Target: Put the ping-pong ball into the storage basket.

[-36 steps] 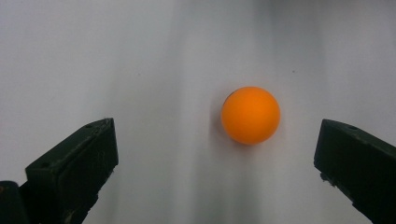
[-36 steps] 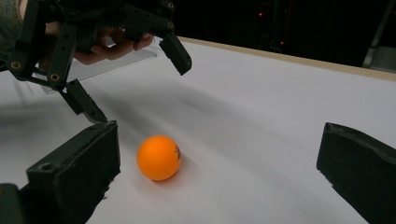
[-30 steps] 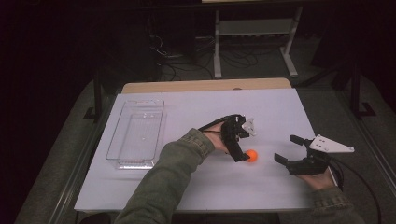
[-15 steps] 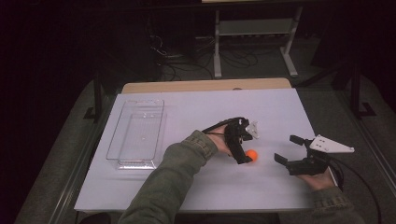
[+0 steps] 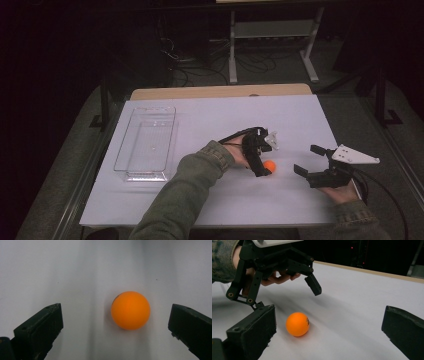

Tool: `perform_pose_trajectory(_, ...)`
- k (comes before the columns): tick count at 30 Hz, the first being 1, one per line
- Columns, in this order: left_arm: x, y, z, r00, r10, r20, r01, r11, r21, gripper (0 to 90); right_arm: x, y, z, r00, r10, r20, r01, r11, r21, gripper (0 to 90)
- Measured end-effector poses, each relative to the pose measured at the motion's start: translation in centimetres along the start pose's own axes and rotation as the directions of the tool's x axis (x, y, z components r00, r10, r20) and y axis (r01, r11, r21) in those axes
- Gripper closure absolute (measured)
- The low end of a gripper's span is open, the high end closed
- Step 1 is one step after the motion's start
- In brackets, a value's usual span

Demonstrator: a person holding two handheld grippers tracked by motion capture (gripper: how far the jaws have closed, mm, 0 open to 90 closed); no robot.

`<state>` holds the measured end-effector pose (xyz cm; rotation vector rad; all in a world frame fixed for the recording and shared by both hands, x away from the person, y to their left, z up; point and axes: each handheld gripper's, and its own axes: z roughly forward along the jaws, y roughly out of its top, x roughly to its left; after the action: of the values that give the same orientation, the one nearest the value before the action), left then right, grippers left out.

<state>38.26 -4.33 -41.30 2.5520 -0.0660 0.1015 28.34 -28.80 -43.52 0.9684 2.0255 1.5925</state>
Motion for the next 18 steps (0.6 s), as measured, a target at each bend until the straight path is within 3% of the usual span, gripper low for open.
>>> perform_pose_trajectory(12, -0.1, 0.0, 1.1, 0.9997, -0.001, 0.024, 0.001, 1.0, 0.003, 0.0, 0.0, 0.0, 0.0, 1.0, 0.002, -0.001, -0.002, 1.0, 0.0, 0.0)
perform_pose_trajectory(18, 0.0, -0.1, 1.3, 0.9994, -0.004, 0.036, 0.004, 1.0, 0.004, 5.8, 0.0, 0.0, 0.0, 1.0, 0.003, -0.002, -0.003, 1.0, 0.0, 0.0)
